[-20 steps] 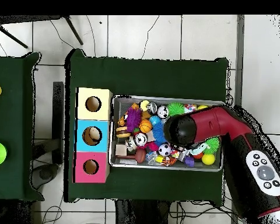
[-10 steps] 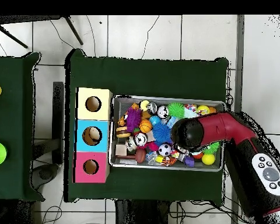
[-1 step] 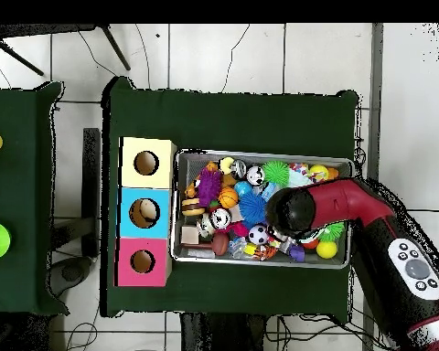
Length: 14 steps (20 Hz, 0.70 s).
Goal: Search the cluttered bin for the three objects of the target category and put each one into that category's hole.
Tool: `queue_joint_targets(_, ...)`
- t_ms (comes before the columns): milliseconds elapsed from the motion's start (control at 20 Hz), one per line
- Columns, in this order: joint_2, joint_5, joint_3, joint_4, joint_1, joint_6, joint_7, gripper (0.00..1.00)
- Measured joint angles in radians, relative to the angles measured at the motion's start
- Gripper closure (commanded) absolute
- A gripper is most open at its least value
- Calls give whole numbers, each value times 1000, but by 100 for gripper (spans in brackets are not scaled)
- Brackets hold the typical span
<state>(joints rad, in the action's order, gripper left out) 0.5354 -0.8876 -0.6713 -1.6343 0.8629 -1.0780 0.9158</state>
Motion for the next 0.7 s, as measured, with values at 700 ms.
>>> queue_joint_targets(700,-36,-41,-42,-3,18,91,-78,0)
